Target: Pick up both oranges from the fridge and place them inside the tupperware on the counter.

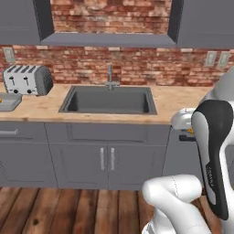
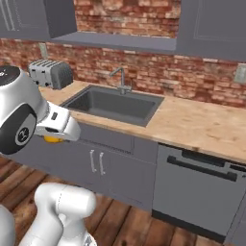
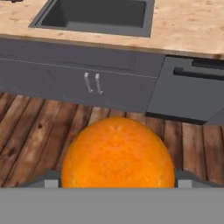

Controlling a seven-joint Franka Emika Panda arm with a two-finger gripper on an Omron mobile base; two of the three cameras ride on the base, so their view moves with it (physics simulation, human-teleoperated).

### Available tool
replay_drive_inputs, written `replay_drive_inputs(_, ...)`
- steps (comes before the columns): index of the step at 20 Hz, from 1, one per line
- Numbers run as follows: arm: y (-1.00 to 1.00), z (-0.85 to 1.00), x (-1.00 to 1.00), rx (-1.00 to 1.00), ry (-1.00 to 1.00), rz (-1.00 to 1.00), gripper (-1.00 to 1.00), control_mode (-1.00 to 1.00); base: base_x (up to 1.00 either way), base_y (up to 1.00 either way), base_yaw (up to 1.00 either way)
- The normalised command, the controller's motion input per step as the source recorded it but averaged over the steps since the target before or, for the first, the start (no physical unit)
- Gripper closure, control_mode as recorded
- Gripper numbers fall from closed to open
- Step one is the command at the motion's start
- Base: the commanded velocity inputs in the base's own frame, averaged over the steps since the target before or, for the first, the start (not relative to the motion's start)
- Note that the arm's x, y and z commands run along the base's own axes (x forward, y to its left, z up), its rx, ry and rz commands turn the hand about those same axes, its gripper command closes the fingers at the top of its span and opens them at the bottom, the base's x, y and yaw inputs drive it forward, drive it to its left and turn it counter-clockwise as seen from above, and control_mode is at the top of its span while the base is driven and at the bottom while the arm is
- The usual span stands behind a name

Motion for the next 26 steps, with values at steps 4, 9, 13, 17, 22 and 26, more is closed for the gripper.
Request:
replay_drive_inputs(4, 0.0, 0.0, 0.0, 0.0, 0.0, 0.0, 1.0, 1.0, 0.66, 1.0, 0.26)
replay_drive_inputs(9, 0.0, 0.0, 0.0, 0.0, 0.0, 0.0, 1.0, 1.0, 0.79, 1.0, 0.27)
replay_drive_inputs(13, 0.0, 0.0, 0.0, 0.0, 0.0, 0.0, 1.0, 1.0, 0.91, 1.0, 0.22)
replay_drive_inputs(17, 0.0, 0.0, 0.0, 0.0, 0.0, 0.0, 1.0, 1.0, 0.98, 1.0, 0.1)
replay_drive_inputs(22, 0.0, 0.0, 0.0, 0.0, 0.0, 0.0, 1.0, 1.0, 0.78, 0.93, 0.0)
replay_drive_inputs(26, 0.0, 0.0, 0.0, 0.0, 0.0, 0.0, 1.0, 1.0, 0.55, 0.91, -0.13)
